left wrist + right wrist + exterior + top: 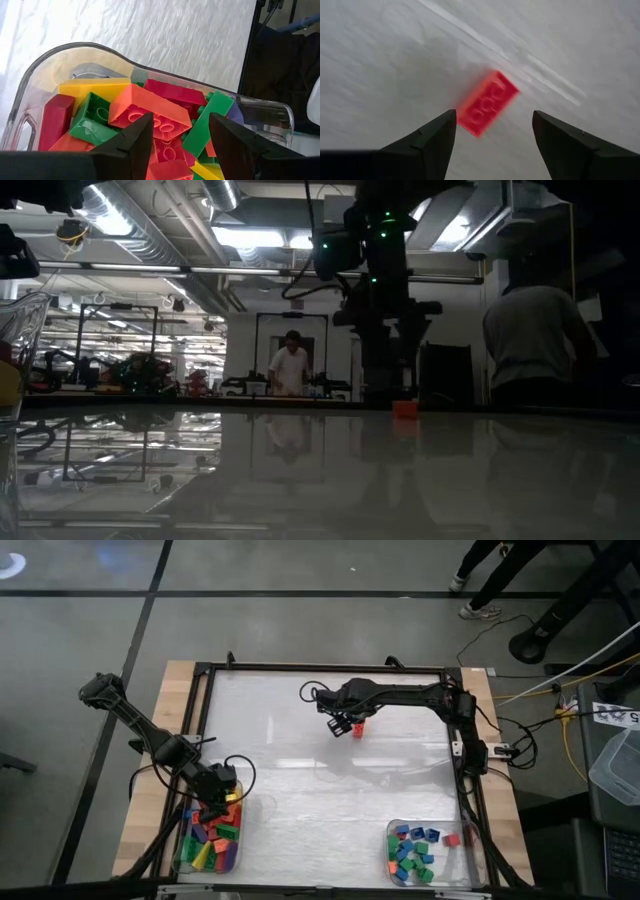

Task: Sort blocks by size
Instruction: Put the large orange game piece into the left transparent bin

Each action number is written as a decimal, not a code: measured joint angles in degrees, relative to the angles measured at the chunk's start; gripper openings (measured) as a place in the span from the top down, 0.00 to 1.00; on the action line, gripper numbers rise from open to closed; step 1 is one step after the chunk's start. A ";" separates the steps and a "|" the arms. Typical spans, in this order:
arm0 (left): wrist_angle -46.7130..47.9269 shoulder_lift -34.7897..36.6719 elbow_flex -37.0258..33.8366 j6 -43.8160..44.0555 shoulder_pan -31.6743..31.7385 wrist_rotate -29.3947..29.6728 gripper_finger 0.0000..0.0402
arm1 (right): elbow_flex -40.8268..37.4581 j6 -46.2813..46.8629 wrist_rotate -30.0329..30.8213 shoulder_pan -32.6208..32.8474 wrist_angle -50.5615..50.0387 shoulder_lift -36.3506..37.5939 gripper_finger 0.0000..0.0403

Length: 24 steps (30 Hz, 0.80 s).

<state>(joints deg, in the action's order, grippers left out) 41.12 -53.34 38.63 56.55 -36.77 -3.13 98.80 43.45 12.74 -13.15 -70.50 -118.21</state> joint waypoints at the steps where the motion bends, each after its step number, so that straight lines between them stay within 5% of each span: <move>1: 0.01 0.00 0.00 0.01 0.00 0.00 0.55 | 0.00 0.75 0.17 0.00 -1.44 0.00 0.35; 10: 0.02 0.00 0.00 0.02 0.00 0.01 0.55 | -0.37 3.84 -0.27 0.00 -1.17 0.00 0.35; 24: 0.02 0.00 0.00 0.02 0.00 0.01 0.55 | -11.58 7.12 -2.87 -0.11 7.88 0.00 0.35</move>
<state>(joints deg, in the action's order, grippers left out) 41.15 -53.34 38.63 56.58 -36.77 -3.11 87.22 50.57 9.87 -13.26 -62.62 -118.21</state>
